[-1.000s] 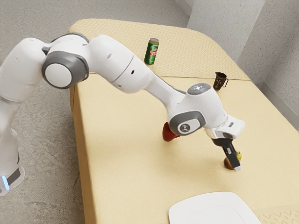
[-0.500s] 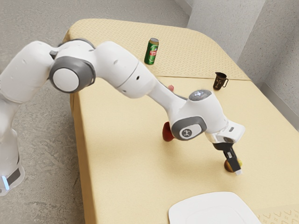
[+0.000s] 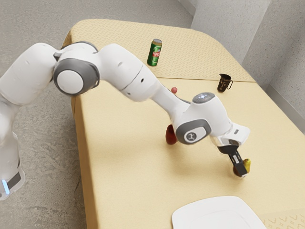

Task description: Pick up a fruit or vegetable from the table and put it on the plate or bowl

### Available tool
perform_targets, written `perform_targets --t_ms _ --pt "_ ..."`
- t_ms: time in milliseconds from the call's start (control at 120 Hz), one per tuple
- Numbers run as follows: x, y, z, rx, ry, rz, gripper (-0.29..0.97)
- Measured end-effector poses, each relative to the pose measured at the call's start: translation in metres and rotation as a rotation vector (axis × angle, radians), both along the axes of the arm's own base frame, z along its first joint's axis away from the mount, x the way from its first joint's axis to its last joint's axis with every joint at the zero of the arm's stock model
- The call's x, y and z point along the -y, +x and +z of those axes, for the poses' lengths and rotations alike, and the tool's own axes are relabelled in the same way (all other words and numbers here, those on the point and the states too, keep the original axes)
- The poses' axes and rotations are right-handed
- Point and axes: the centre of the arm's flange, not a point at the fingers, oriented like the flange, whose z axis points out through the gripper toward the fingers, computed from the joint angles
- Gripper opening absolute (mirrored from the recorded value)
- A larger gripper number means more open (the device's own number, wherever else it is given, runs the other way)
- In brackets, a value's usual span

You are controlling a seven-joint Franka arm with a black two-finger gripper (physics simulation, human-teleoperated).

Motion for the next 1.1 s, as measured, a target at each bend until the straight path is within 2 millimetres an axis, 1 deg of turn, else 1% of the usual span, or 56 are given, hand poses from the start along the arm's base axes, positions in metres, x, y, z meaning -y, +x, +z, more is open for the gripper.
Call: perform_targets --t_ms 92,167,208,242,317,358,408,450,492,542,583,642,692,850,958,1042,1067,1100 --pt "0.009 -0.010 0.035 0.039 -0.011 -0.014 0.24" --pt "0.018 -0.024 0.070 0.075 -0.021 -0.032 0.24" --pt "0.026 -0.036 0.088 0.089 -0.025 -0.049 0.24" --pt "0.034 -0.047 0.098 0.095 -0.027 -0.064 0.24" --pt "0.056 -0.085 0.124 0.109 -0.025 -0.113 0.24" --pt "0.073 -0.110 0.137 0.119 -0.023 -0.150 0.24" --pt "0.098 -0.145 0.148 0.125 -0.017 -0.205 0.24" --pt "0.119 -0.170 0.153 0.128 -0.013 -0.250 0.25" --pt "0.139 -0.190 0.155 0.129 -0.013 -0.291 0.25" --pt "0.160 -0.207 0.156 0.126 -0.020 -0.331 0.24" --pt "0.174 -0.218 0.155 0.121 -0.026 -0.358 0.24" --pt "0.188 -0.228 0.154 0.115 -0.036 -0.382 0.24" --pt "0.195 -0.231 0.152 0.110 -0.043 -0.394 0.24" --pt "0.198 -0.230 0.152 0.106 -0.053 -0.393 0.24" --pt "0.210 -0.233 0.156 0.111 -0.068 -0.412 0.24" --pt "0.215 -0.234 0.158 0.113 -0.073 -0.419 0.24" --pt "0.215 -0.234 0.158 0.113 -0.073 -0.420 0.33" --pt "0.215 -0.234 0.157 0.112 -0.073 -0.421 0.41"
